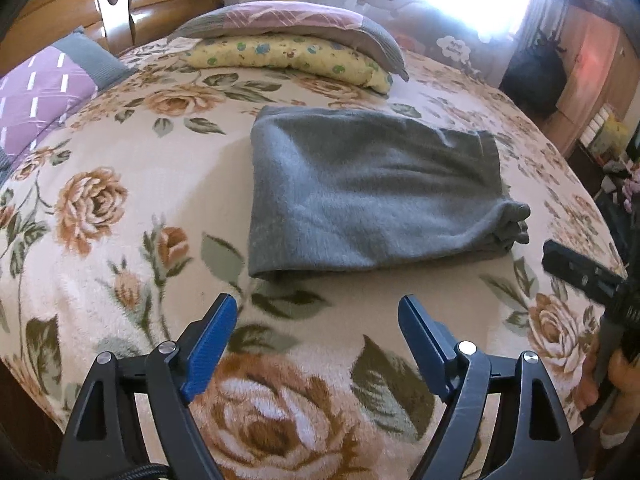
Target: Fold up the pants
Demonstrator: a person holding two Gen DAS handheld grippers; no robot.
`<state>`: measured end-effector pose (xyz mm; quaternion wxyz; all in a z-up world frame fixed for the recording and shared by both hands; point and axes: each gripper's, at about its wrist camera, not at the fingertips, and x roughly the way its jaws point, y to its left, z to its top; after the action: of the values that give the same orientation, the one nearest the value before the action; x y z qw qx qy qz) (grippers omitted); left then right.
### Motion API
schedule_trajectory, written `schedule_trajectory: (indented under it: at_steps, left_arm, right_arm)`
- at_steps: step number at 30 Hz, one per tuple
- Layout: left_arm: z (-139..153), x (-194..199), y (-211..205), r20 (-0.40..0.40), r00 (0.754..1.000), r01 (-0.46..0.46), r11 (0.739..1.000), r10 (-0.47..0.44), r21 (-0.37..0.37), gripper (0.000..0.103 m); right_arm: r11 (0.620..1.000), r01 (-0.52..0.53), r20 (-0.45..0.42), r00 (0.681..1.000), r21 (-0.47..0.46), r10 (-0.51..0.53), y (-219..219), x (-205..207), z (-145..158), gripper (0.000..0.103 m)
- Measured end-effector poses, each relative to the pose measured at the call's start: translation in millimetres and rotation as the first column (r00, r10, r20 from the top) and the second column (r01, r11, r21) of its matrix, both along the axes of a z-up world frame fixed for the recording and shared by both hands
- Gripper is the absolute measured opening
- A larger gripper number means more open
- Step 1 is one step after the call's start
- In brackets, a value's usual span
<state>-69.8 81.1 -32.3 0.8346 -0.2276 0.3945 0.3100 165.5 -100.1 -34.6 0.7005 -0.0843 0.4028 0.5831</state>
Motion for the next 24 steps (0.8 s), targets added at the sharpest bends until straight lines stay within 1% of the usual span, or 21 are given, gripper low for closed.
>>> schedule_trajectory:
  at_steps: [6, 8, 11, 17, 24]
  left_arm:
    - [9, -3, -12, -0.007, 1.0, -0.018, 0.998, 0.018, 0.065, 0.086]
    - [12, -5, -17, -0.01, 1.0, -0.019, 0.997, 0.02, 0.078, 0.086]
    - [15, -7, -22, -0.002, 1.0, -0.021, 0.995, 0.021, 0.095, 0.086]
    - [21, -8, -27, -0.016, 0.999, -0.028, 0.993, 0.03, 0.115, 0.087]
    - [31, -10, -33, -0.006, 1.0, -0.029, 0.986, 0.03, 0.162, 0.087]
  right_arm:
    - [0.999, -0.035, 0.027, 0.999, 0.0, 0.035, -8, -17, -1, 0.095]
    - [0.999, -0.05, 0.039, 0.998, 0.009, 0.05, -9, -23, 1, 0.097]
    - [0.998, -0.064, 0.05, 0.997, 0.022, 0.062, -10, -29, 3, 0.098]
    - [0.997, -0.061, 0.059, 0.997, 0.037, 0.059, -11, -32, 7, 0.098]
    - [0.997, -0.048, 0.053, 0.998, 0.055, 0.045, -13, -31, 9, 0.098]
